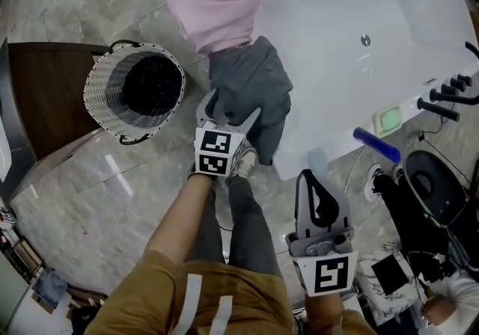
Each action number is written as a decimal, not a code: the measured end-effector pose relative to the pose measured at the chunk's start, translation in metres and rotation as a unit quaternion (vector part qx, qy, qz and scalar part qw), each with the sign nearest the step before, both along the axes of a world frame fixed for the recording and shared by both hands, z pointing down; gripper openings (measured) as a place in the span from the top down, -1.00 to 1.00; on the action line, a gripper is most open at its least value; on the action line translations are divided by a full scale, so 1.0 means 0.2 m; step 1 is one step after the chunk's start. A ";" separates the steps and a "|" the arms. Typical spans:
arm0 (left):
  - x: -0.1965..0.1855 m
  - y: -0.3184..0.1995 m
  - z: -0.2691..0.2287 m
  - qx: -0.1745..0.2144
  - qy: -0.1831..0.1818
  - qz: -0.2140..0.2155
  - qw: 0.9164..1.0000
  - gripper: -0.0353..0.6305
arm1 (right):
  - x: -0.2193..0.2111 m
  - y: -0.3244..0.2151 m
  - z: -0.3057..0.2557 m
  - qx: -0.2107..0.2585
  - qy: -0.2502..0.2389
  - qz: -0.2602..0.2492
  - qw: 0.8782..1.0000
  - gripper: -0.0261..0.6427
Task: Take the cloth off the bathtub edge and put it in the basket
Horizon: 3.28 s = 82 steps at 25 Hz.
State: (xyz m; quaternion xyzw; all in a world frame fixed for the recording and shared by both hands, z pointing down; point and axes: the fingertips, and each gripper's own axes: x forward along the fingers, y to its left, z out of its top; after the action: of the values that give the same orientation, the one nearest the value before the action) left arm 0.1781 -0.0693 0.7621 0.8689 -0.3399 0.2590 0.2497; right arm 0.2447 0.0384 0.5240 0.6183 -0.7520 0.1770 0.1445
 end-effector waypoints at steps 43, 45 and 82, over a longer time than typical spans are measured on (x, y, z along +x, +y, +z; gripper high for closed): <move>-0.18 0.15 -1.29 0.104 0.099 0.010 0.990 0.54 | 0.00 0.09 -0.55 0.066 0.011 0.004 0.998 0.91; -0.24 0.18 -1.48 0.121 0.110 0.007 0.986 0.54 | -0.04 0.12 -0.66 0.077 0.012 0.005 0.997 0.91; -1.07 0.57 -2.59 0.273 0.134 -0.164 0.939 0.54 | -0.63 0.09 -1.39 0.195 0.001 -0.171 0.966 0.91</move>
State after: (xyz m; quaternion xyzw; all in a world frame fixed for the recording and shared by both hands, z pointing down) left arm -0.0365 0.0453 0.2445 0.8624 -0.4988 -0.0068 0.0855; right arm 0.1184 0.0571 0.2464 0.4971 -0.8663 -0.0015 0.0500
